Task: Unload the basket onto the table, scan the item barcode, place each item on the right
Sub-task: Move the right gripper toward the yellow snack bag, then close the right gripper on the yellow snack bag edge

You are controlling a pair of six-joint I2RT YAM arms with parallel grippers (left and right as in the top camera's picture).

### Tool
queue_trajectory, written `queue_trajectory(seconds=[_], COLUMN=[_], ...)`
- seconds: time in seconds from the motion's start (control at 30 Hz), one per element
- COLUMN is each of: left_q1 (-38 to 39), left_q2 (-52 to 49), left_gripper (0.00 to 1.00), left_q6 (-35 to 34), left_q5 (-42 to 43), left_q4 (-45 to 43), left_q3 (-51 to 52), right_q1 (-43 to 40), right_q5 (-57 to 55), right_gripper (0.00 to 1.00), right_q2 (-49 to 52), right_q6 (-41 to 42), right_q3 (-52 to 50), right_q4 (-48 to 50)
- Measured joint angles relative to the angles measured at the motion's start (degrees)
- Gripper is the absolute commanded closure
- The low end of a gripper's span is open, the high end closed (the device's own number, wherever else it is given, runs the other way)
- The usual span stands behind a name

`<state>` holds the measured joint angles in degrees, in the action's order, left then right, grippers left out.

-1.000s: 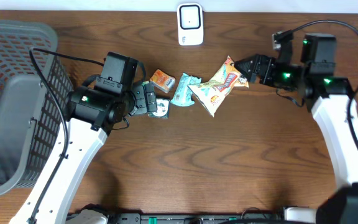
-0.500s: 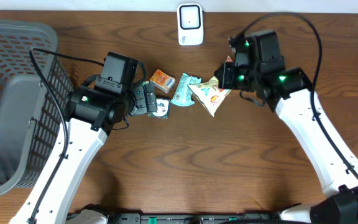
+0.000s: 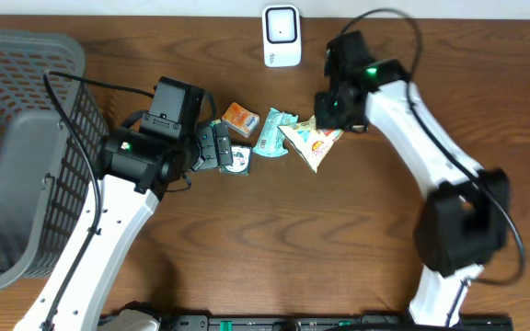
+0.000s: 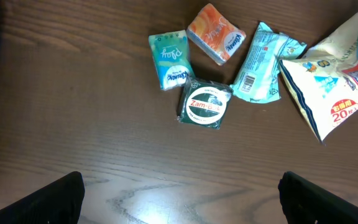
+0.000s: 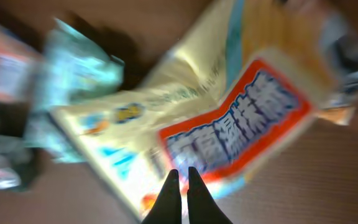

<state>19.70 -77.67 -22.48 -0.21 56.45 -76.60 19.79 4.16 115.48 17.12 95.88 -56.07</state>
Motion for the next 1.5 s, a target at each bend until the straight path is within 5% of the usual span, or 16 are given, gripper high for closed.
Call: queue_trajectory(seconds=[0.53,1.0,1.5], left_q1=[0.0,0.0,0.0], left_q2=[0.0,0.0,0.0], left_gripper=[0.02,0.02,0.02], left_q6=[0.0,0.0,0.0], left_q5=[0.0,0.0,0.0], left_q4=[0.0,0.0,0.0], left_q3=[0.0,0.0,0.0], right_q1=[0.0,1.6,7.0], right_q5=[-0.3,-0.8,-0.4], right_gripper=[0.99,0.99,0.99], right_q2=[7.7,-12.3,10.0], right_q6=[-1.1,-1.1,-0.8], right_q3=[0.2,2.1,0.5], right_q4=[-9.2,-5.8,-4.7])
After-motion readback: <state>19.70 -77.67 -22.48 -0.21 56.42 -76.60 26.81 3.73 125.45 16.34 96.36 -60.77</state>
